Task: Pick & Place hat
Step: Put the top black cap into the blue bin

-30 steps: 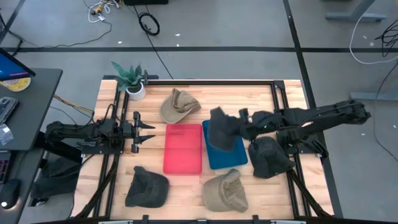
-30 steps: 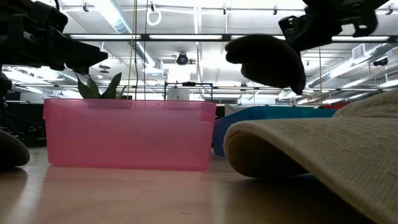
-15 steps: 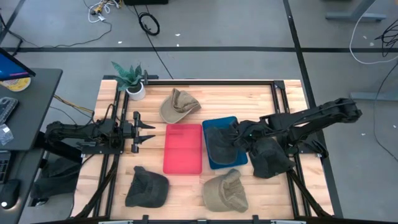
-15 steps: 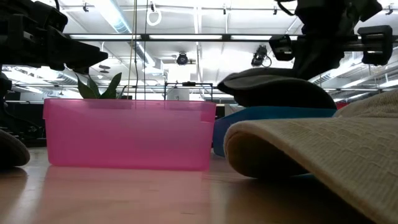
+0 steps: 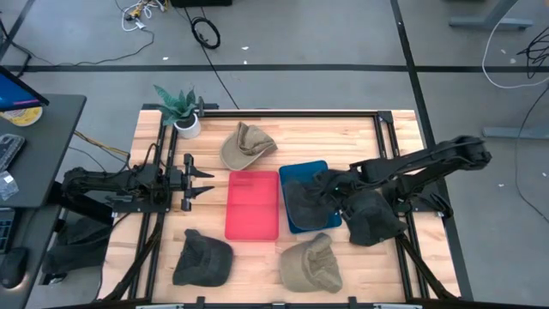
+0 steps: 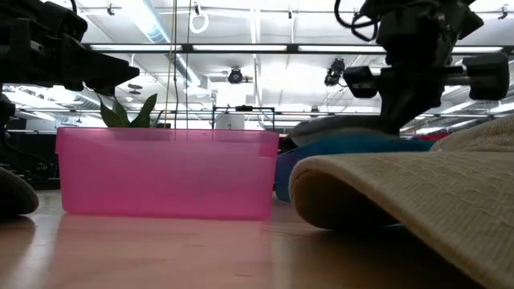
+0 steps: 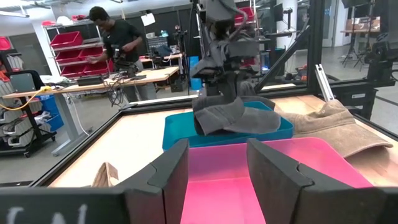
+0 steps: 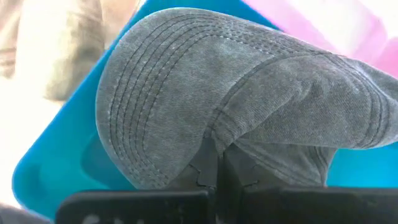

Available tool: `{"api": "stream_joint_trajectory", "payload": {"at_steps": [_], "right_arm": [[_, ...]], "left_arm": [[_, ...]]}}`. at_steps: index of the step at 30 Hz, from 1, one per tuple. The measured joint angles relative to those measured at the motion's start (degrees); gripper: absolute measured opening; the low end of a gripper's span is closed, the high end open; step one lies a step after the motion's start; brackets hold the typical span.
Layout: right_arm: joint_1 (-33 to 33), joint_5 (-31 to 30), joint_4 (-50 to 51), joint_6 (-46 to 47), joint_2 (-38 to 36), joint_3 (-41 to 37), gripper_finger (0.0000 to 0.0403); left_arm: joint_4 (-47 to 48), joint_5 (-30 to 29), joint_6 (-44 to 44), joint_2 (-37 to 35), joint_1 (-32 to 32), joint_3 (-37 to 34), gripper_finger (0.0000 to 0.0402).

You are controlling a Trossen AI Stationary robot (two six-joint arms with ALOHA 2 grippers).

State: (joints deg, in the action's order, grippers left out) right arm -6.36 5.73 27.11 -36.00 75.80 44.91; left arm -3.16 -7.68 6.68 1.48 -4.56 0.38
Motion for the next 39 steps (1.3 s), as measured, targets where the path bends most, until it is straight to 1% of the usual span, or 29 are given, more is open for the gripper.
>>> {"api": "stream_joint_trajectory", "payload": {"at_steps": [7, 12, 17, 21, 26, 31, 34, 39], "right_arm": [[1.91, 3.5, -0.29, -0.34, 3.52, 0.0, 0.0002], [3.77, 8.17, -2.06, 0.26, 5.87, 0.0, 0.0002], [4.6, 10.45, -4.21, 1.03, 8.24, 0.0, 0.0002], [5.38, 9.95, -4.38, 1.72, 8.95, 0.0, 0.0007], [5.6, 8.8, -6.16, 8.45, 8.97, -0.02, 0.0024], [5.6, 8.68, -8.87, 12.81, 8.97, -0.02, 0.0051], [5.6, 8.65, -9.56, 16.96, 8.97, -0.02, 0.0068], [5.6, 6.71, -9.57, 21.82, 8.71, -0.02, 0.0102]], "left_arm": [[0.02, -0.01, 0.0, 0.01, -0.01, 0.0, 0.0165], [0.02, -0.01, 0.0, 0.01, 0.0, 0.01, 0.0165], [0.02, -0.02, 0.0, 0.0, 0.0, 0.02, 0.0165], [0.02, -0.01, 0.0, 0.01, -0.02, 0.01, 0.0165], [0.0, -0.02, -0.02, 0.01, 0.0, 0.01, 0.0165], [0.02, 0.0, 0.0, 0.0, -0.02, 0.02, 0.0165], [0.02, -0.02, 0.0, 0.0, 0.0, 0.01, 0.0165], [0.01, 0.0, 0.0, 0.0, -0.01, 0.01, 0.0165]]}}
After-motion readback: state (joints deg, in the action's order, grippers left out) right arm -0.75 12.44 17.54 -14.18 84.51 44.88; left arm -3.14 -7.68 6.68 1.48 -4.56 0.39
